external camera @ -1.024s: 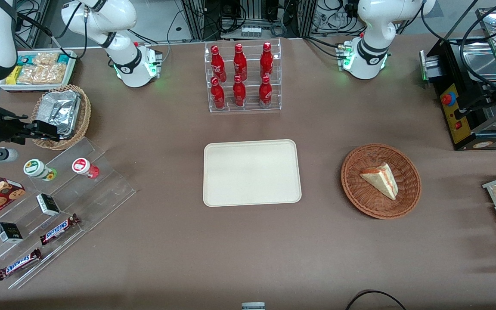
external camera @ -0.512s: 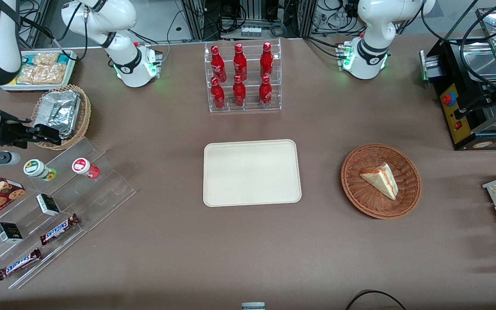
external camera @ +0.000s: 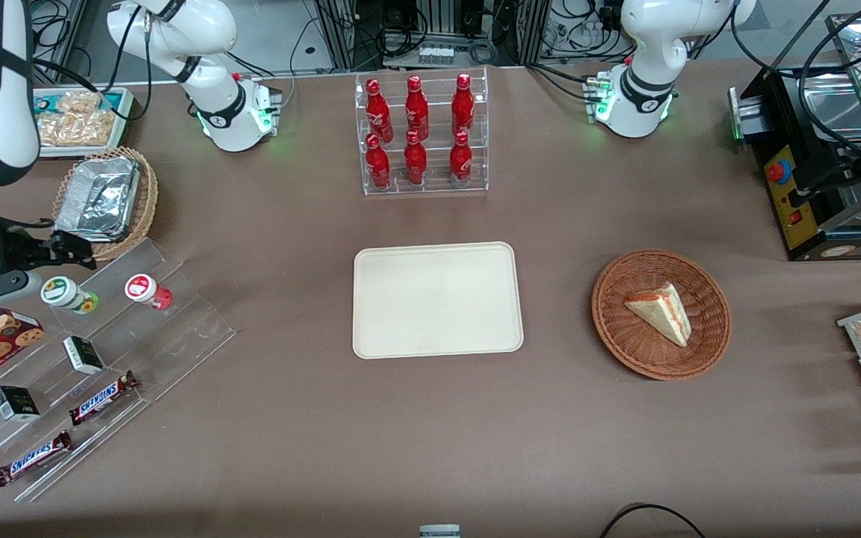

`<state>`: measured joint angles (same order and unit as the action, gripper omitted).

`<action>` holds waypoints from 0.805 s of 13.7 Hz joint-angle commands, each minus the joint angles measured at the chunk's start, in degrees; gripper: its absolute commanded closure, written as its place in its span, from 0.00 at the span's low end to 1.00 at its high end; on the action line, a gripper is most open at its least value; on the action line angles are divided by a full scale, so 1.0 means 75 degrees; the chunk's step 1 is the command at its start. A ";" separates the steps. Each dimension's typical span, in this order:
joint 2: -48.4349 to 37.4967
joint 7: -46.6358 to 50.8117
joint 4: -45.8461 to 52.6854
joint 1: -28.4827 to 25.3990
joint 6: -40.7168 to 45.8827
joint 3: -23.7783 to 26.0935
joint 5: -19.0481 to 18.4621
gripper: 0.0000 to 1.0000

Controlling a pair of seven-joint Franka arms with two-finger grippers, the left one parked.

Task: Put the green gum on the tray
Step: 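Move the right gripper over the green-lidded gum container on the acrylic stand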

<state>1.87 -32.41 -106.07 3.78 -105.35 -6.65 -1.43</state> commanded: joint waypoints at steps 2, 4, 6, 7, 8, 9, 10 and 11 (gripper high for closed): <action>-0.0015 -0.2317 -0.0552 0.0630 -0.0880 0.0019 -0.0068 0.00; 0.0032 -0.3198 -0.0775 0.0865 -0.1232 0.0019 -0.0056 0.00; 0.0044 -0.3728 -0.1009 0.1053 -0.1584 0.0019 -0.0044 0.00; 0.0044 -0.3799 -0.1161 0.1147 -0.1817 0.0019 -0.0044 0.00; 0.0044 -0.3869 -0.1232 0.1159 -0.1947 0.0019 -0.0044 0.00; 0.0067 -0.3905 -0.1268 0.1229 -0.2053 0.0019 -0.0044 0.00; 0.0125 -0.3940 -0.1303 0.1253 -0.2159 0.0019 -0.0044 0.00; 0.0172 -0.3999 -0.1326 0.1265 -0.2299 0.0019 -0.0033 0.00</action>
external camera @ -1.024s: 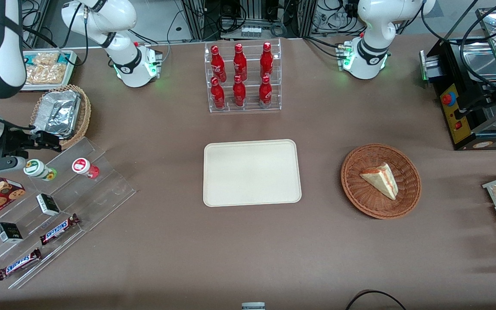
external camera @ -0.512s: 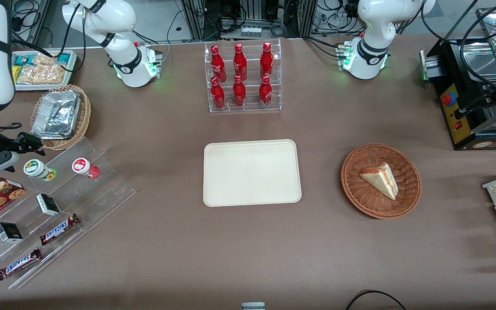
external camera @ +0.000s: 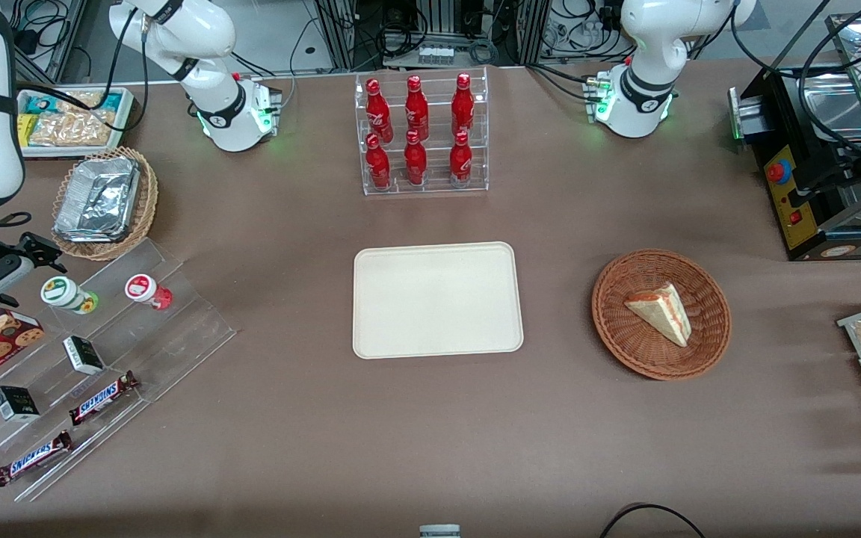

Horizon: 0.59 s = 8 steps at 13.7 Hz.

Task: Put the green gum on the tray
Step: 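Move the right gripper over the green-lidded gum container on the acrylic stand, then close the right gripper on the green-lidded gum container and lift it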

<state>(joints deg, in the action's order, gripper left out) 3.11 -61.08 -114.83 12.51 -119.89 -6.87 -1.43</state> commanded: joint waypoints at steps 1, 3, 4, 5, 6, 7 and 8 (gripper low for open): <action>0.0066 -0.0246 -0.0181 0.0125 -0.0444 0.0049 -0.0033 0.00; 0.0206 -0.0305 -0.0204 0.0242 -0.0538 0.0049 0.0142 0.00; 0.0253 -0.0305 -0.0251 0.0254 -0.0585 0.0049 0.0201 0.00; 0.0324 -0.0305 -0.0286 0.0266 -0.0678 0.0049 0.0248 0.00; 0.0371 -0.0305 -0.0368 0.0266 -0.0795 0.0049 0.0260 0.00; 0.0394 -0.0305 -0.0450 0.0266 -0.0970 0.0049 0.0295 0.00; 0.0429 -0.0305 -0.0508 0.0266 -0.1065 0.0049 0.0342 0.00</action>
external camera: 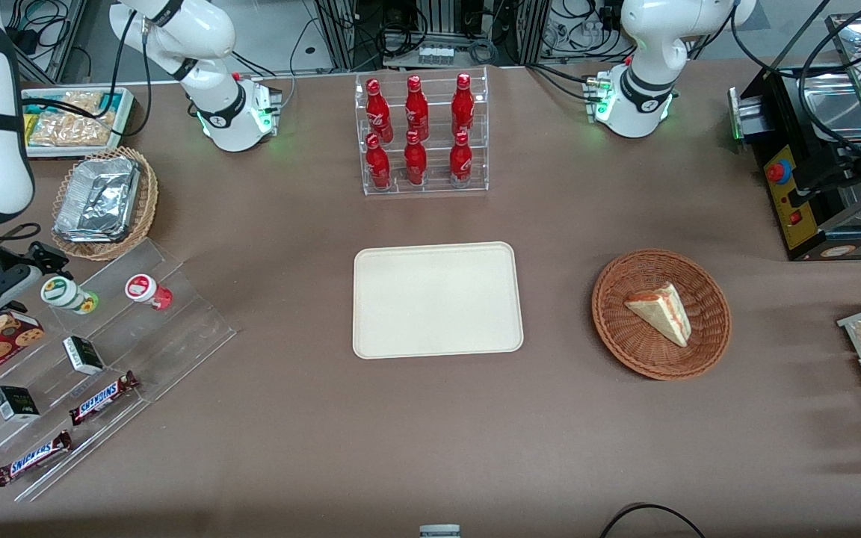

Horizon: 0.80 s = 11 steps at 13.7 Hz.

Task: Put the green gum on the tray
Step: 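Close the right gripper on the green-lidded gum container and lift it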

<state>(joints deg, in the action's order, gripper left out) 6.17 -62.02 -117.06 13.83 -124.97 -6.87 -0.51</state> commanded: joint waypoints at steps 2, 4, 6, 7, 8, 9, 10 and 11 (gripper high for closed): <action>0.0114 -0.0169 -0.0236 0.0090 -0.0435 0.0049 0.0233 0.00; 0.0115 -0.0180 -0.0247 0.0090 -0.0411 0.0049 0.0233 0.50; 0.0068 -0.0180 -0.0247 0.0078 -0.0353 0.0049 0.0244 0.99; 0.0033 -0.0180 -0.0247 0.0078 -0.0318 0.0049 0.0244 1.00; -0.0002 -0.0180 -0.0224 0.0078 -0.0201 0.0049 0.0244 1.00; -0.0060 -0.0169 -0.0178 0.0078 -0.0061 0.0049 0.0244 1.00; -0.0119 -0.0168 -0.0107 0.0055 0.0126 0.0060 0.0244 1.00; -0.0154 -0.0157 0.0009 0.0009 0.0325 0.0060 0.0244 1.00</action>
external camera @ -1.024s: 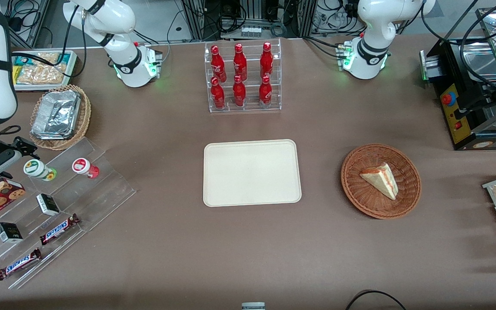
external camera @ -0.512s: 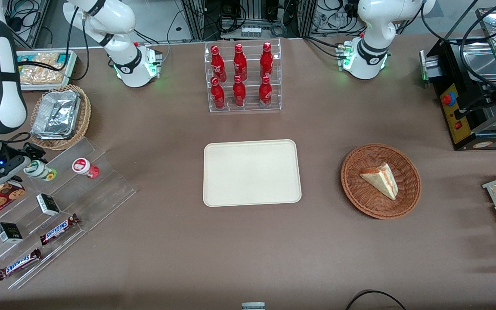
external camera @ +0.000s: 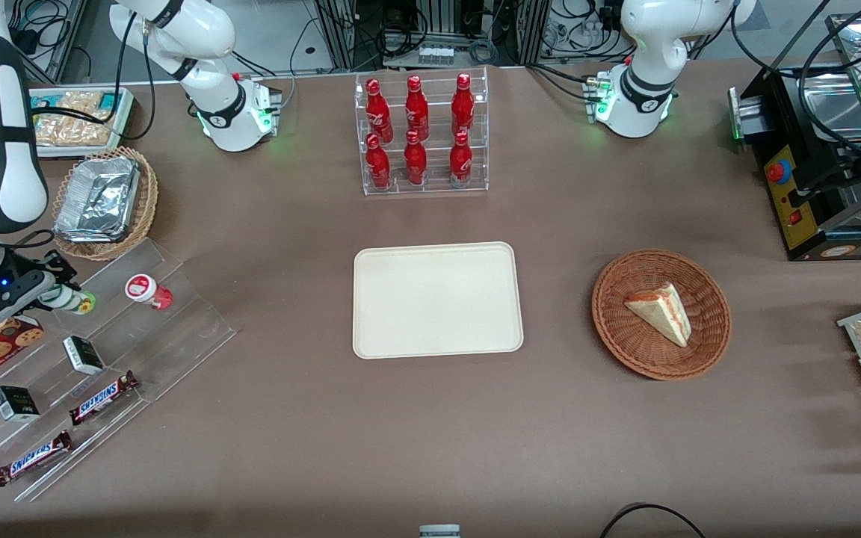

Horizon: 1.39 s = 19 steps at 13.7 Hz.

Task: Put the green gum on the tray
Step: 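Close the right gripper on the green-lidded gum container and lift it, then carry the held gum container over the cream tray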

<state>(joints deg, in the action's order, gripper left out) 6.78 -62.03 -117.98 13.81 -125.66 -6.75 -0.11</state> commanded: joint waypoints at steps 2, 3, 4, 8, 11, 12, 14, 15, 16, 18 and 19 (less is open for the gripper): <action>-0.0236 -0.0015 0.0495 -0.0049 0.0978 0.0114 0.0191 1.00; -0.0224 0.0136 0.0624 -0.0223 0.1155 0.0114 0.0191 1.00; -0.0235 0.0324 0.0730 -0.0364 0.1250 0.0114 0.0191 1.00; -0.0236 0.1576 0.1106 -0.1066 0.2163 0.0114 0.0179 1.00; -0.0282 0.2934 0.1118 -0.1886 0.2539 0.0114 0.0191 1.00; -0.0282 0.3496 0.1118 -0.2167 0.2621 0.0114 0.0191 1.00; -0.0283 0.4819 0.1118 -0.2892 0.2669 0.0114 0.0202 1.00; -0.0259 0.5510 0.1118 -0.3279 0.2634 0.0114 0.0203 1.00; -0.0213 0.6201 0.1118 -0.3666 0.2576 0.0114 0.0261 1.00; -0.0072 0.7584 0.1118 -0.4405 0.2272 0.0114 0.0471 1.00; 0.0033 0.8229 0.1118 -0.4779 0.2131 0.0114 0.0495 1.00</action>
<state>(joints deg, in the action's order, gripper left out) 5.51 -7.60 -110.45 -18.19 -108.23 -5.19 2.28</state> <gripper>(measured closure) 0.414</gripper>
